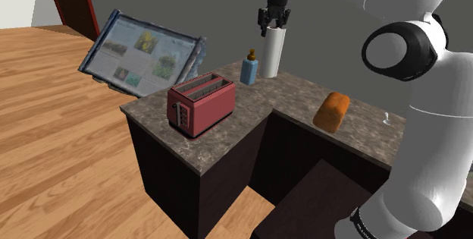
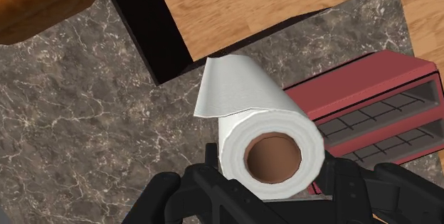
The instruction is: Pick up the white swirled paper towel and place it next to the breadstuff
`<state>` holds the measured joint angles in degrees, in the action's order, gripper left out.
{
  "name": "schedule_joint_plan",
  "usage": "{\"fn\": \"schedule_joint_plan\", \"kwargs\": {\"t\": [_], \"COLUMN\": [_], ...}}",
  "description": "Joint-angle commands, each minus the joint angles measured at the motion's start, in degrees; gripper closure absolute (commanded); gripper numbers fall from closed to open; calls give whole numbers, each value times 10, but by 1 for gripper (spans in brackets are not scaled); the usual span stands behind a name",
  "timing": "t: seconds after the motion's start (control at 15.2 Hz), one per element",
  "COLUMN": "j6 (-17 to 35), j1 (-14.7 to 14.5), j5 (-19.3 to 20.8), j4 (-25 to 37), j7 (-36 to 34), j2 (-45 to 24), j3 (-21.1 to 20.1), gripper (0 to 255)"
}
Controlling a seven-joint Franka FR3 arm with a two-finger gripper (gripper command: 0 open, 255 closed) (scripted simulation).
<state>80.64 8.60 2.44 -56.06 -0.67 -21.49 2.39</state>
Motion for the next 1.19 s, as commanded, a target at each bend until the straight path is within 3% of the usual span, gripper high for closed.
{"fn": "schedule_joint_plan", "kwargs": {"t": [0.0, 0.53, 1.12], "j6": [24, 78, 101], "j1": [13, 63, 116], "j5": [-1, -3, 3], "j4": [-66, -244, -348], "j7": [18, 101, 207], "j2": [43, 172, 258], "j3": [5, 39, 93], "gripper": [255, 255, 255]}}
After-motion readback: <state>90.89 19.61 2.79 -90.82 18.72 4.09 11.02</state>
